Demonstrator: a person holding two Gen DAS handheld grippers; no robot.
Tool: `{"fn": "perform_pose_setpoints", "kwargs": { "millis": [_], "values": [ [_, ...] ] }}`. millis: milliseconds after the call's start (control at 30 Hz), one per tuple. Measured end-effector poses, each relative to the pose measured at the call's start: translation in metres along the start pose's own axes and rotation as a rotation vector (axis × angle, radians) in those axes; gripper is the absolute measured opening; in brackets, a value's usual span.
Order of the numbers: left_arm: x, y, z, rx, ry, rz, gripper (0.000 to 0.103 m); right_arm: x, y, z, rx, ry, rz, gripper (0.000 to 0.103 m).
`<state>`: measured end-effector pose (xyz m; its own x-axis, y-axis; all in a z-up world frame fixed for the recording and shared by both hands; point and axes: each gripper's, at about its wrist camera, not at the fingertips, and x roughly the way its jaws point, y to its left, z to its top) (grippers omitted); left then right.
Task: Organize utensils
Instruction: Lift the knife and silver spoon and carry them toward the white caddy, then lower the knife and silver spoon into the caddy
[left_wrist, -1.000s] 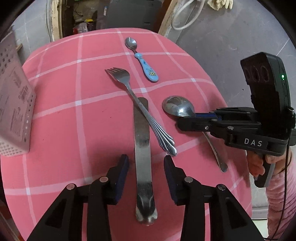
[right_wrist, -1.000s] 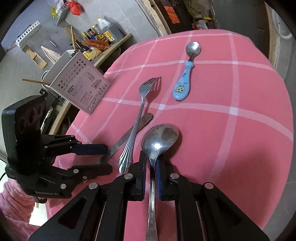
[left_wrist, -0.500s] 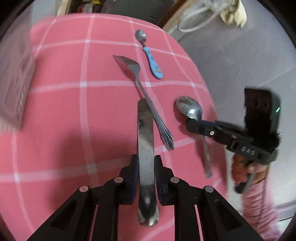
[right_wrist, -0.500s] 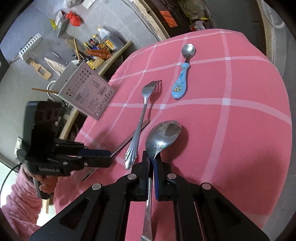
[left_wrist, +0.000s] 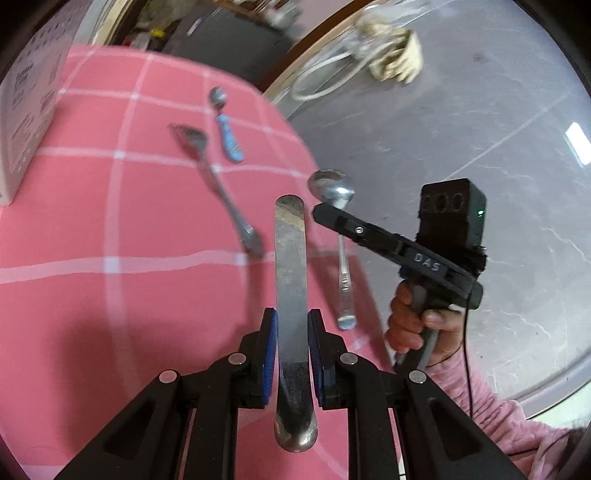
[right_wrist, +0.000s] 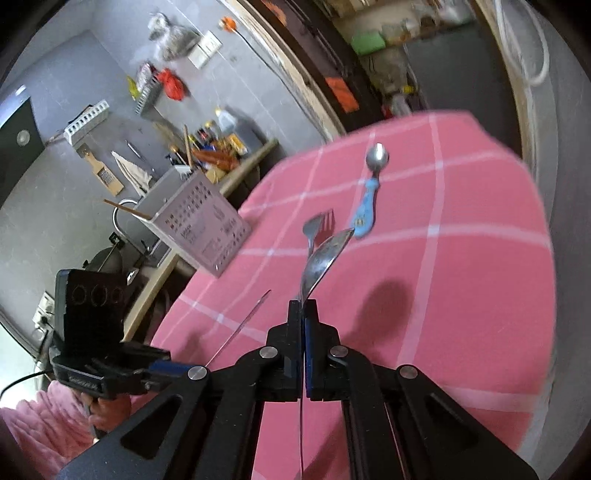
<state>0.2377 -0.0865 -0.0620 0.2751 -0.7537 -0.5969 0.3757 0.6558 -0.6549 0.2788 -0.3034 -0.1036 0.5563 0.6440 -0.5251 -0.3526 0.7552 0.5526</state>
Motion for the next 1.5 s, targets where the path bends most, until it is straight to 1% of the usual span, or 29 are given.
{"fn": "perform_pose_setpoints", "kwargs": {
  "millis": [133, 233, 333, 400, 467, 567, 733, 900, 1067, 1267, 1400, 1500],
  "values": [
    [-0.008, -0.010, 0.001, 0.053, -0.088, -0.018, 0.016, -0.012, 0.007, 0.003, -0.030, -0.051, -0.008, 0.002],
    [-0.019, -0.016, 0.004, 0.079, -0.171, -0.011, 0.016, -0.024, 0.013, 0.008, -0.053, -0.115, -0.013, 0.002],
    [-0.036, -0.021, 0.010, 0.113, -0.272, 0.018, 0.016, -0.039, 0.018, 0.017, -0.066, -0.173, -0.009, 0.002],
    [-0.048, -0.026, 0.016, 0.140, -0.337, 0.047, 0.016, -0.046, 0.024, 0.025, -0.075, -0.219, 0.001, 0.002],
    [-0.061, -0.029, 0.021, 0.151, -0.398, 0.059, 0.016, -0.051, 0.035, 0.036, -0.090, -0.269, 0.014, 0.002],
    [-0.076, -0.036, 0.030, 0.172, -0.471, 0.100, 0.016, -0.055, 0.051, 0.051, -0.119, -0.317, 0.022, 0.002],
    [-0.105, -0.042, 0.046, 0.192, -0.575, 0.154, 0.016, -0.053, 0.086, 0.077, -0.165, -0.403, 0.073, 0.002],
    [-0.134, -0.043, 0.064, 0.213, -0.637, 0.220, 0.016, -0.038, 0.121, 0.099, -0.190, -0.475, 0.114, 0.002],
    [-0.158, -0.038, 0.080, 0.226, -0.677, 0.311, 0.016, -0.016, 0.155, 0.114, -0.235, -0.541, 0.135, 0.002],
    [-0.182, -0.023, 0.097, 0.227, -0.712, 0.402, 0.016, 0.015, 0.181, 0.131, -0.250, -0.578, 0.178, 0.002],
    [-0.194, -0.009, 0.106, 0.218, -0.740, 0.444, 0.016, 0.035, 0.193, 0.135, -0.260, -0.602, 0.203, 0.002],
    [-0.200, 0.003, 0.112, 0.212, -0.767, 0.460, 0.016, 0.052, 0.205, 0.138, -0.277, -0.624, 0.216, 0.002]
  ]
}}
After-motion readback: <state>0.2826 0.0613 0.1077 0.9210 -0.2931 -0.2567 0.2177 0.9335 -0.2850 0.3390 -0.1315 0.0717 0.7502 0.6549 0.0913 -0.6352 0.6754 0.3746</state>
